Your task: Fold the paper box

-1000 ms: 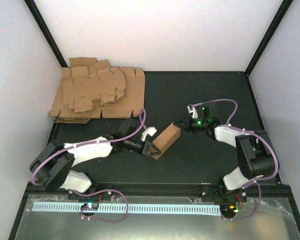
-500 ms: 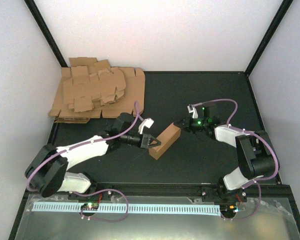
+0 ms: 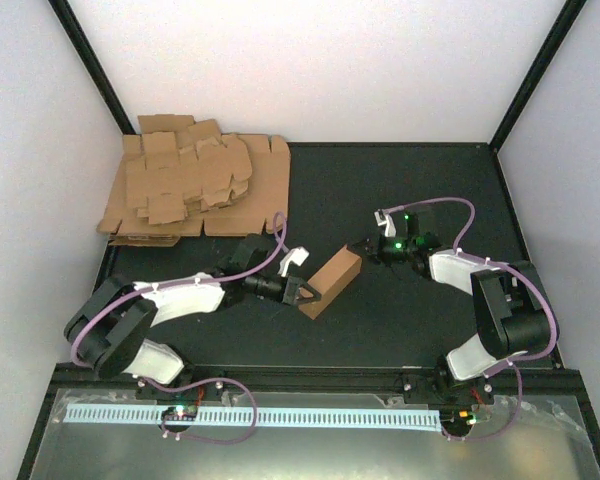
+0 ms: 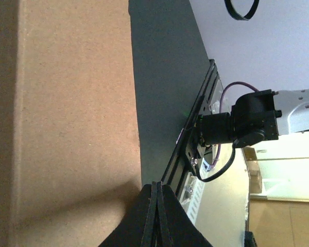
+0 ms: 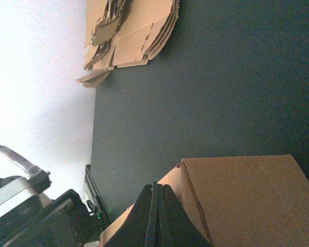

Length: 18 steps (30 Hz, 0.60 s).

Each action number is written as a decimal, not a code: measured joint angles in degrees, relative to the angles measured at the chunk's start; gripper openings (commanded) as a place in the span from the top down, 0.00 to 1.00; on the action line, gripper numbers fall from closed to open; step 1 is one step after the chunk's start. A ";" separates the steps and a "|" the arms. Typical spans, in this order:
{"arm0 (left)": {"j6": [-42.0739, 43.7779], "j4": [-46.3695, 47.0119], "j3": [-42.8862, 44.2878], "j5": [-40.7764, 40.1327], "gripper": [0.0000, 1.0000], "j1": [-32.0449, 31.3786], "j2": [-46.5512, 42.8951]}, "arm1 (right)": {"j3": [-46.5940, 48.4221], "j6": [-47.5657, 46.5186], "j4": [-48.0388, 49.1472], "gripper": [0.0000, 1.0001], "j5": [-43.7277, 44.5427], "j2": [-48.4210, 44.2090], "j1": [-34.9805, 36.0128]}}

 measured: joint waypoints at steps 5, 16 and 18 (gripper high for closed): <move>0.74 -4.63 2.23 -0.55 0.98 0.00 -2.51 | 0.00 -0.02 0.09 0.98 0.04 0.00 0.00; 0.83 -1.44 -0.13 -0.35 0.98 -0.04 0.37 | -0.02 -0.13 0.04 0.98 0.00 0.00 0.00; 0.59 1.09 -0.68 0.81 0.98 -0.11 1.53 | -0.02 -0.20 0.02 0.98 0.00 0.00 0.02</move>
